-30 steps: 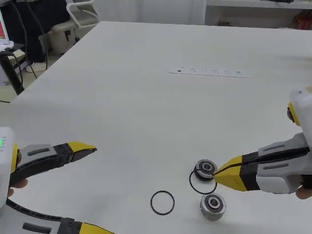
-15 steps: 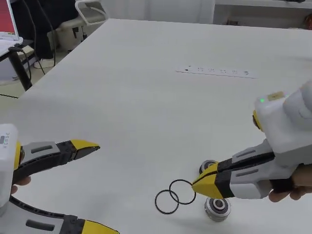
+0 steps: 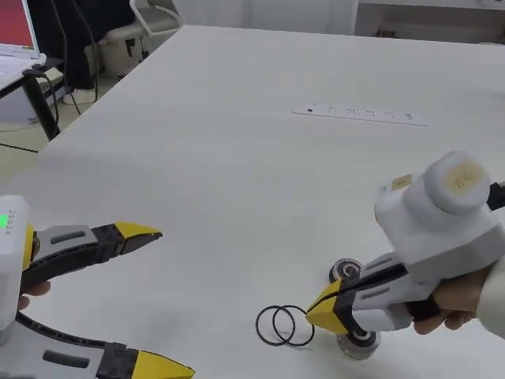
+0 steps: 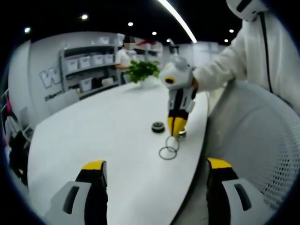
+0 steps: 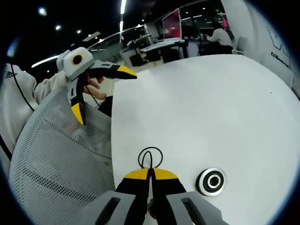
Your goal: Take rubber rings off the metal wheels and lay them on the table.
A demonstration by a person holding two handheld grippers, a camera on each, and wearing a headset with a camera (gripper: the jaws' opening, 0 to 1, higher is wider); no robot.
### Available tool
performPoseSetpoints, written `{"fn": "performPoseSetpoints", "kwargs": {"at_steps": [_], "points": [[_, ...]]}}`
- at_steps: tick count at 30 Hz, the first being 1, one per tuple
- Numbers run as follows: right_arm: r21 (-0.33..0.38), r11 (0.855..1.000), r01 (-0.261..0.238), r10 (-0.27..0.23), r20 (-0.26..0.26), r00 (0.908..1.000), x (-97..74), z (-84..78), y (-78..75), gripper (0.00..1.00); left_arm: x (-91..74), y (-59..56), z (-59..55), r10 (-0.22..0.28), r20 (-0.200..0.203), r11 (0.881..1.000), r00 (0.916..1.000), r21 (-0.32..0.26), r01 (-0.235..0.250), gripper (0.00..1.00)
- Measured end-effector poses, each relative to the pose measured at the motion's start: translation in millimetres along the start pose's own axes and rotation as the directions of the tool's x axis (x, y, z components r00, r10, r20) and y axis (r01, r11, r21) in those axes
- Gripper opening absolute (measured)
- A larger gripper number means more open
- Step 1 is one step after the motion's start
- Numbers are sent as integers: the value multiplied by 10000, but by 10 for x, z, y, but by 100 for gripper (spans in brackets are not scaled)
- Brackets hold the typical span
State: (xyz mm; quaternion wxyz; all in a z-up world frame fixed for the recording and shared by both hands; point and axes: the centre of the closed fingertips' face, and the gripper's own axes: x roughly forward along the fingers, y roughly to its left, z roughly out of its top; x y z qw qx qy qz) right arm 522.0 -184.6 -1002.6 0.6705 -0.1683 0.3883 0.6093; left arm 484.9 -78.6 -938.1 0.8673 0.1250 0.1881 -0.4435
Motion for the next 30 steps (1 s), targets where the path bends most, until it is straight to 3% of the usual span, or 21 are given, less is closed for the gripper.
{"fn": "performPoseSetpoints", "kwargs": {"at_steps": [19, 30], "points": [[58, 9996, 268, -267, -17, 9996, 11, -30, -61, 5, 11, 7, -13, 14, -15, 10000, 10000, -77, -14, 87], [202, 9975, 671, -681, 547, 9962, -156, 80, -167, 8, 22, 20, -11, -40, -55, 10000, 10000, -17, 40, 87]]}}
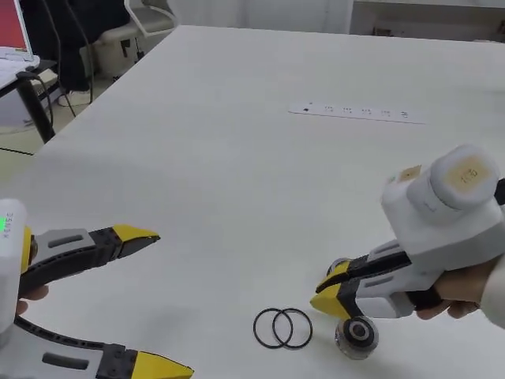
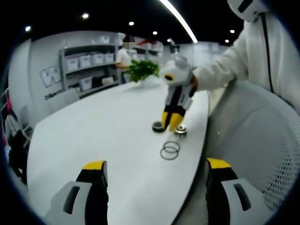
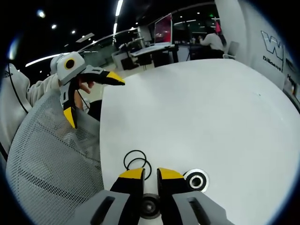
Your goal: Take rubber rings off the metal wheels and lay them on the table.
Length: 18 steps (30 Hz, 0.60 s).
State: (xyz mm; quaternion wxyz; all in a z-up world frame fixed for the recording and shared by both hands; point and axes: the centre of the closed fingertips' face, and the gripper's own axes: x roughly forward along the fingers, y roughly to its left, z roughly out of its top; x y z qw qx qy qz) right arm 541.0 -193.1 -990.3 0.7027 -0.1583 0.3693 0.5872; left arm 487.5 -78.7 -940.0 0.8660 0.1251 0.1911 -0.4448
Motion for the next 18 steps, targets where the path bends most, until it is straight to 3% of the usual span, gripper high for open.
{"fn": "performPoseSetpoints", "kwargs": {"at_steps": [10, 18], "points": [[364, 9968, 708, -732, 693, 9949, -242, 83, -208, 12, 11, 24, 17, -64, -59, 9999, 10000, 124, 65, 87], [866, 9894, 1165, -1253, 1044, 9866, -417, 51, -349, 13, 18, 48, 9, -107, -122, 9998, 9999, 174, 109, 86]]}}
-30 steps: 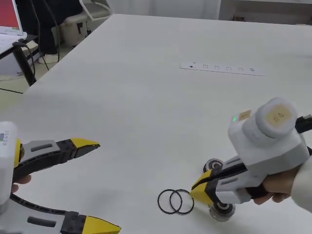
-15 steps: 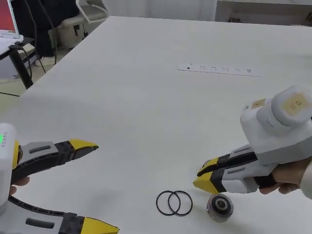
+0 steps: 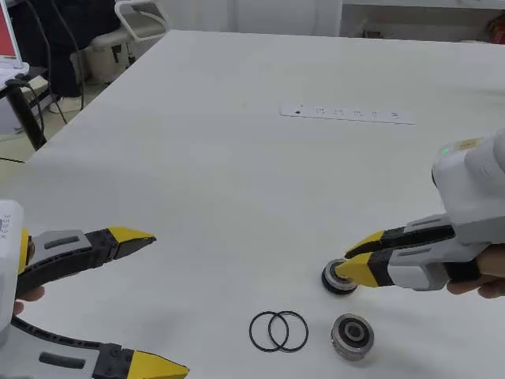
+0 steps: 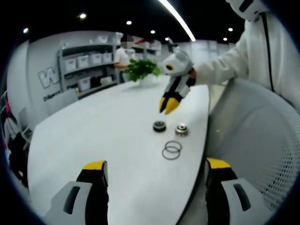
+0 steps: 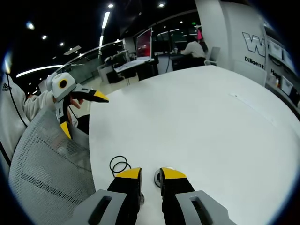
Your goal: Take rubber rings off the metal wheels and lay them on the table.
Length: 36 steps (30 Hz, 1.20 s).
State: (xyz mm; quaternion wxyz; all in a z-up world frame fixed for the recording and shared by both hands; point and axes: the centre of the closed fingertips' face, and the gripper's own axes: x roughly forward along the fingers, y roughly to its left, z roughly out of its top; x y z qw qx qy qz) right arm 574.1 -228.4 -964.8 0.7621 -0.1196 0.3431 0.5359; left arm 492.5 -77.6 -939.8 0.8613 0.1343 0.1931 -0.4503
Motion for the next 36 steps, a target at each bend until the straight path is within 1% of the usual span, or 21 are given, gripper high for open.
{"fn": "performPoseSetpoints", "kwargs": {"at_steps": [4, 9, 12, 14, 17, 19, 21, 23, 25, 28, 36], "points": [[302, 9992, 249, -251, 74, 9997, -58, -57, -82, 13, 5, 15, 20, -15, 39, 10000, 10000, 22, 15, 86], [391, 9987, 323, -320, -83, 9995, -89, -172, -110, 13, 23, 33, 52, -101, 53, 9999, 9999, 68, 100, 86], [558, 9977, 378, -373, -109, 9992, -105, -224, -132, 13, 37, 60, 92, -85, -4, 9997, 10000, 235, 85, 86], [582, 9975, 395, -387, -148, 9991, -113, -261, -130, 13, 40, 79, 137, -67, 65, 9995, 10000, 323, 65, 86], [602, 9972, 433, -420, -230, 9989, -125, -310, -140, 13, 61, 106, 238, -126, 231, 9991, 9997, 399, 117, 86], [679, 9967, 451, -437, -228, 9988, -137, -334, -146, 13, 79, 118, 290, -201, 259, 9983, 9995, 553, 187, 85], [703, 9962, 515, -498, -257, 9984, -149, -360, -157, 13, 101, 132, 321, -278, 184, 9973, 9994, 683, 265, 85], [751, 9957, 535, -516, -267, 9983, -163, -387, -163, 13, 121, 152, 364, -306, 231, 9960, 9993, 847, 286, 85], [819, 9952, 534, -515, -253, 9984, -178, -410, -162, 13, 142, 162, 402, -377, 252, 9955, 9990, 878, 354, 84], [862, 9945, 587, -563, -295, 9980, -193, -443, -173, 13, 196, 179, 494, -526, 354, 9932, 9980, 1059, 486, 84], [1048, 9921, 684, -663, -235, 9975, -226, -480, -202, 13, 395, 208, 671, -986, 354, 9829, 9945, 1595, 918, 82]]}}
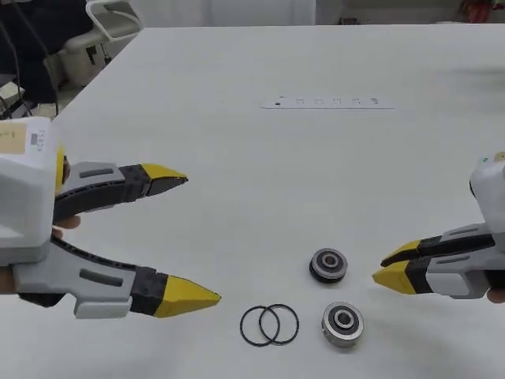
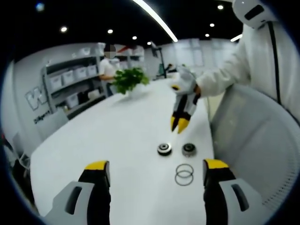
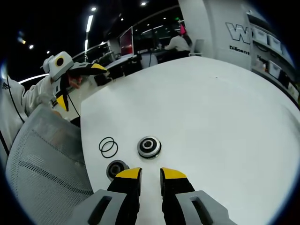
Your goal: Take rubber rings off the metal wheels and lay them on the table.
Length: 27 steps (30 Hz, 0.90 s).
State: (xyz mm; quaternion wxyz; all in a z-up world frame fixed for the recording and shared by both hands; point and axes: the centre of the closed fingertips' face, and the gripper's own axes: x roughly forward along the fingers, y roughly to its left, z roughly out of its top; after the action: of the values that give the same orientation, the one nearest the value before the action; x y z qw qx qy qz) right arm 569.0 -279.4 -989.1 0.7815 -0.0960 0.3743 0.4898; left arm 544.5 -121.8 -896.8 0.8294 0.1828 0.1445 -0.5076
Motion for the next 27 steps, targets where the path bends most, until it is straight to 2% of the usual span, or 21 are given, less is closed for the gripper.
{"fn": "performPoseSetpoints", "kwargs": {"at_steps": [10, 17, 20, 23, 27], "points": [[176, 9998, -53, 50, 141, 9999, 15, -10, -8, 13, 305, -6, 148, -645, 221, 9973, 9977, 365, 637, 77], [170, 9998, -120, 117, 166, 9998, 47, 6, -2, 15, 568, -49, 182, -1175, 256, 9921, 9927, 466, 1162, 72], [112, 9997, -195, 193, 179, 9997, 64, 21, 6, 14, 673, -70, 174, -1321, 241, 9901, 9909, 501, 1308, 68], [-36, 9996, -287, 287, 92, 9995, 85, 24, 23, 14, 769, -122, 106, -1556, 129, 9863, 9877, 579, 1546, 61], [-215, 9986, -479, 482, 105, 9988, 111, 36, 59, 14, 866, -190, 34, -1845, 55, 9821, 9828, 402, 1841, 58]]}}
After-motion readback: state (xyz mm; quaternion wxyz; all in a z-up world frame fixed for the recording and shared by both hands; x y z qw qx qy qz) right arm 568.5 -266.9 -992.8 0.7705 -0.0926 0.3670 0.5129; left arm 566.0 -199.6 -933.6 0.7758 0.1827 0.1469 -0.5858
